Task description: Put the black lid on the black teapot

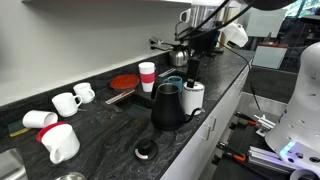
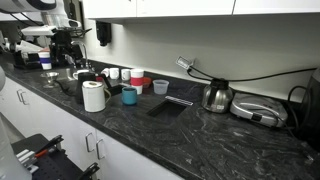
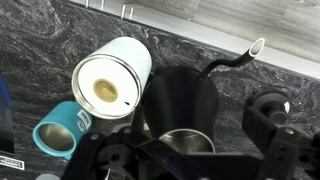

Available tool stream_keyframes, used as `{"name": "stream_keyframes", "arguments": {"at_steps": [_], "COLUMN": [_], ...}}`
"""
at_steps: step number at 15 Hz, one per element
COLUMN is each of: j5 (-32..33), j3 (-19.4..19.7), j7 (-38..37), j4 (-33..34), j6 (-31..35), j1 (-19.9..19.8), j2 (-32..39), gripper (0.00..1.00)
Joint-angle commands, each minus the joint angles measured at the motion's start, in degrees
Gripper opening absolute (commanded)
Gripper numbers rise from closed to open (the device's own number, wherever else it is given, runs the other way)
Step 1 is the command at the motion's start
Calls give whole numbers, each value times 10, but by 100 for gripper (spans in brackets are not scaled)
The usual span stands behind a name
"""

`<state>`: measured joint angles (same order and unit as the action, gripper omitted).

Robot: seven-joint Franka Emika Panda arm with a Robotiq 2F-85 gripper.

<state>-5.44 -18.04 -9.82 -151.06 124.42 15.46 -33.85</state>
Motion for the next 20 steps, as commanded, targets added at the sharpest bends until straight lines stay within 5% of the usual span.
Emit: {"name": "stream_keyframes", "arguments": {"at_steps": [1,9,14,17,18,20], "j5": [3,-21,-22,-15,-16,-16], "j3": [5,-5,-42,-58,-57,-59], "j7": [-2,19,33,36,17,23], "j4": [1,8,42,69,43,57], "j6": [-1,38,118,173,148,169], "j1": [4,49,106,113,115,114], "j2": [0,4,70,140,91,130], "gripper": [100,100,100,100,100,100]}}
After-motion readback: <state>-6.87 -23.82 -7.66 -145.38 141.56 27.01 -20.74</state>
